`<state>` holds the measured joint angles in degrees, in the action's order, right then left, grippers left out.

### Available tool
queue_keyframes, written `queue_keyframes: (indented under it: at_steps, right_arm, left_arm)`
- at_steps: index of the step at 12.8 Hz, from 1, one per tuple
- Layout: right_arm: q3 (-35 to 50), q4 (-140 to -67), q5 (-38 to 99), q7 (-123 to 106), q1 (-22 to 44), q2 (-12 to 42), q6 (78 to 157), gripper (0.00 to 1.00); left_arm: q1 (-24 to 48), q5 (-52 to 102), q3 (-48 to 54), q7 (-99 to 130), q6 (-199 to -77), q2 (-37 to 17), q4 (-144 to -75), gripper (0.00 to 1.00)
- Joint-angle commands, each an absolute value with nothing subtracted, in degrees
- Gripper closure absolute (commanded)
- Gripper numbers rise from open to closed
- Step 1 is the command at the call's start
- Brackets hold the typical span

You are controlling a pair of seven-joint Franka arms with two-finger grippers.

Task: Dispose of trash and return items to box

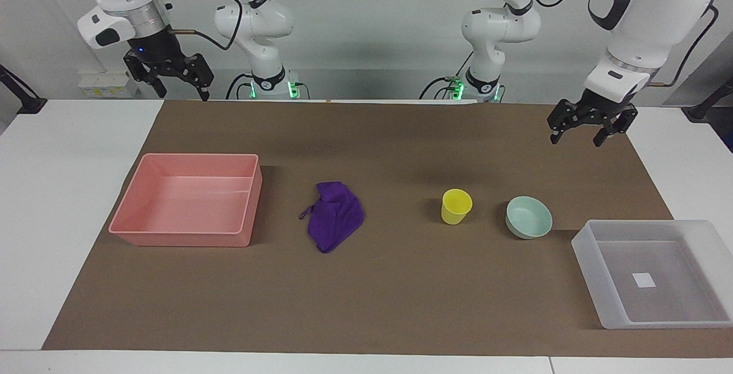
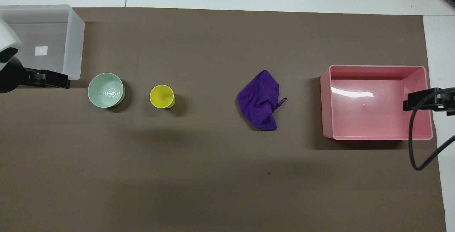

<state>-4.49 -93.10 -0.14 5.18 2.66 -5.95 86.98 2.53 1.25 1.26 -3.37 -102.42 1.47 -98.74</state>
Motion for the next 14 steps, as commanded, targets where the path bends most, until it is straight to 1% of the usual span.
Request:
queue_keyframes:
  at_steps: [1, 2, 5, 6, 7, 8, 10, 12, 14]
  right_arm:
    - [-2.73, -95.01, 0.88, 5.01, 2.29, -7.12, 90.08, 0.0]
    - [-1.59, -95.44, 0.88, 5.62, 2.29, -6.86, 91.57, 0.0]
    - [4.81, -102.81, 0.88, 9.92, 2.29, -6.33, 102.71, 0.0]
    - [6.49, -104.31, 0.88, 11.67, 2.89, -4.94, 105.96, 0.0]
    - [6.5, -104.76, 0.97, 13.17, 5.51, -3.09, 108.61, 0.0]
    - [6.59, -105.03, 0.97, 14.14, 6.67, -1.08, 111.33, 0.0]
    - [6.59, -106.51, 0.97, 18.61, 10.35, 2.79, 117.74, 0.0]
    - [6.5, -108.27, 0.97, 21.08, 13.08, 7.97, 125.73, 0.0]
    - [6.5, -108.63, 0.97, 21.97, 14.15, 12.9, 132.33, 0.0]
  left_arm:
    - [1.67, 0.7, 1.49, -3.17, -106.77, -0.95, -100.46, 0.0]
    - [1.67, 0.7, 1.49, -2.82, -108.88, -2.97, -100.46, 0.0]
    - [0.36, 0.7, 1.49, -2.02, -115.38, -8.86, -100.72, 0.0]
    - [-0.69, 0.7, 1.58, -2.11, -118.88, -9.75, -102.46, 0.0]
    - [-0.88, 0.79, 1.58, -2.2, -122.83, -9.84, -105.0, 0.0]
    - [-0.88, 0.79, 1.58, -2.2, -125.05, -10.45, -106.25, 0.0]
    - [-0.97, 1.05, 1.58, -2.11, -126.29, -12.91, -106.35, 0.0]
    - [-0.97, 1.14, 1.58, -1.94, -128.22, -15.72, -106.35, 0.0]
    - [-0.62, 1.14, 1.58, -1.58, -129.63, -17.92, -106.43, 0.0]
